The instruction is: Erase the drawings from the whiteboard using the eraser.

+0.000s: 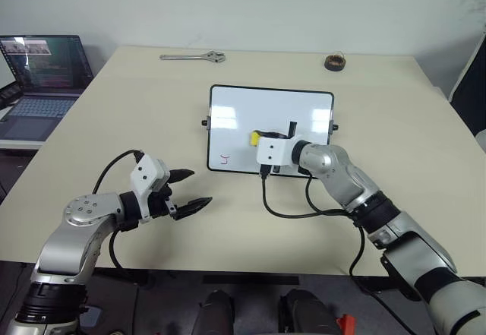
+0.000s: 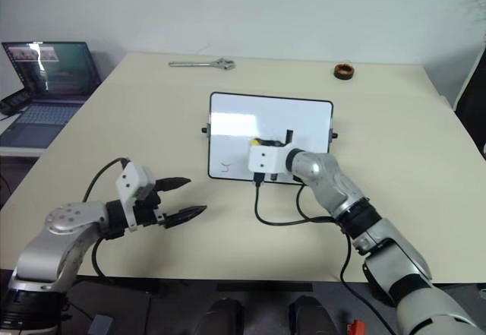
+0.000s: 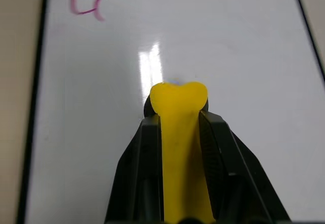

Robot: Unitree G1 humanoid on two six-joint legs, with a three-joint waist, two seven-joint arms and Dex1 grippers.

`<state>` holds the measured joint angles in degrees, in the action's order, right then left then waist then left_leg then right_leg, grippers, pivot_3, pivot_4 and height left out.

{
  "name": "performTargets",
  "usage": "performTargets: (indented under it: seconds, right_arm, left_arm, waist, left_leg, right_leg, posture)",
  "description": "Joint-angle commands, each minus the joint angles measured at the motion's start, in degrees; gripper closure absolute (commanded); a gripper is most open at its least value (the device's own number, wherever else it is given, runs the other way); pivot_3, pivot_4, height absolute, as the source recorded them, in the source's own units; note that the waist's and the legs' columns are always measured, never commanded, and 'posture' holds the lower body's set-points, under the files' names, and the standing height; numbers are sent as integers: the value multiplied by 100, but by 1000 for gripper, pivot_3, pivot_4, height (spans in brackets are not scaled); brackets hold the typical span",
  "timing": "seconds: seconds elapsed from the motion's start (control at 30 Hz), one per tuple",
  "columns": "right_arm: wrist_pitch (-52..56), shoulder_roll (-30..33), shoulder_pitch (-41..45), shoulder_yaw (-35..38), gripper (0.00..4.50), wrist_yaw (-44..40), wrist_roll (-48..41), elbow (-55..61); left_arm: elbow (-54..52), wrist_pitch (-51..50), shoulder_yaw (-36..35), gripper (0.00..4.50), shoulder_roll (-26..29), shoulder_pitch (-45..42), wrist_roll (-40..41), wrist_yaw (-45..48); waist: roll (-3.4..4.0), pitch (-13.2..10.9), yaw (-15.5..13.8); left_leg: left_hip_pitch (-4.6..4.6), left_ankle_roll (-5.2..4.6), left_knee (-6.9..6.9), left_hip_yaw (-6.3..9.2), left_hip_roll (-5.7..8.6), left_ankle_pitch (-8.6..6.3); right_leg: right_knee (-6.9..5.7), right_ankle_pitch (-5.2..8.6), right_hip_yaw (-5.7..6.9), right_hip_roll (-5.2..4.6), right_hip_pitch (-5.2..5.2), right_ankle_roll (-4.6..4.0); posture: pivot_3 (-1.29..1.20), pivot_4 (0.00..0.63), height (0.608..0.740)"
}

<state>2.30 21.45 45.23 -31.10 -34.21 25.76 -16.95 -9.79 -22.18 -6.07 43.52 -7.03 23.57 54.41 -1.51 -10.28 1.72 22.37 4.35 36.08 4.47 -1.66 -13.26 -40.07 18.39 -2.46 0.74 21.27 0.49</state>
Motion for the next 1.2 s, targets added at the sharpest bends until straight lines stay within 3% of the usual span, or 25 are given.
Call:
performTargets:
  seconds: [0.03,0.23,0.37,0.53,0.63,0.77,0.97,1.07,1.2]
  right_arm:
    - [203,65,-330,-190,3826,-534,54,-62]
    - [311,-218,86,551,3827,962,193,-549]
    - [252,-146,229,701,3828,1211,121,-775]
    - [230,-182,41,651,3828,856,-33,-595]
    - [322,-220,-362,452,3829,150,-273,-60]
    - [542,-394,-560,901,3829,425,-445,495]
    - [1628,-573,-1082,1679,3829,-326,-1850,2185]
    - [2589,-280,-1791,2012,3829,-1153,-3047,3639]
    - [2890,263,-2350,2209,3829,-1504,-3594,4278]
  left_arm:
    - [-208,10,-59,0,0,-54,40,-18]
    - [-210,3,-68,0,11,-37,50,-10]
    - [-209,-1,-69,0,15,-32,56,-3]
    - [-217,-8,-74,0,12,-29,61,-8]
    - [-205,-5,-96,0,6,-16,63,-27]
    - [-145,31,-264,0,-28,41,64,-182]
    - [163,334,-650,0,-138,116,5,-500]
    - [404,439,-1027,0,-212,158,147,-620]
    - [630,478,-1335,0,-135,362,188,-544]
  waist:
    - [0,0,16]
    - [3,-2,25]
    - [1,-2,-10]
    - [1,-1,-10]
    - [-2,1,-7]
    - [3,-2,20]
    - [10,-9,15]
    - [10,-9,4]
    - [10,-10,7]
  left_leg:
    - [-2,0,0,-1,0,0]
    - [-11,-1,0,-3,-1,2]
    - [-11,-4,1,-1,1,8]
    - [-7,-4,-2,-2,0,7]
    - [-4,-4,-5,1,-1,7]
    - [-3,-4,-9,-2,-2,6]
    - [30,-3,-9,3,-4,5]
    - [55,0,-11,8,-13,1]
    - [58,5,-13,9,-12,-7]
  right_leg:
    - [0,0,0,1,0,0]
    - [-5,1,-4,10,1,3]
    - [-5,1,-1,10,-1,4]
    - [3,0,-3,6,-3,2]
    - [6,-1,1,5,-2,1]
    - [6,0,-3,5,3,3]
    - [7,-9,2,6,30,-14]
    - [12,0,7,3,49,-10]
    - [17,15,8,-13,48,-3]
  posture:
    - [0,150,740]
    - [0,150,740]
    - [0,150,740]
    - [0,150,740]
    - [0,150,740]
    - [0,150,740]
    - [0,150,740]
    - [0,150,740]
    - [0,150,740]
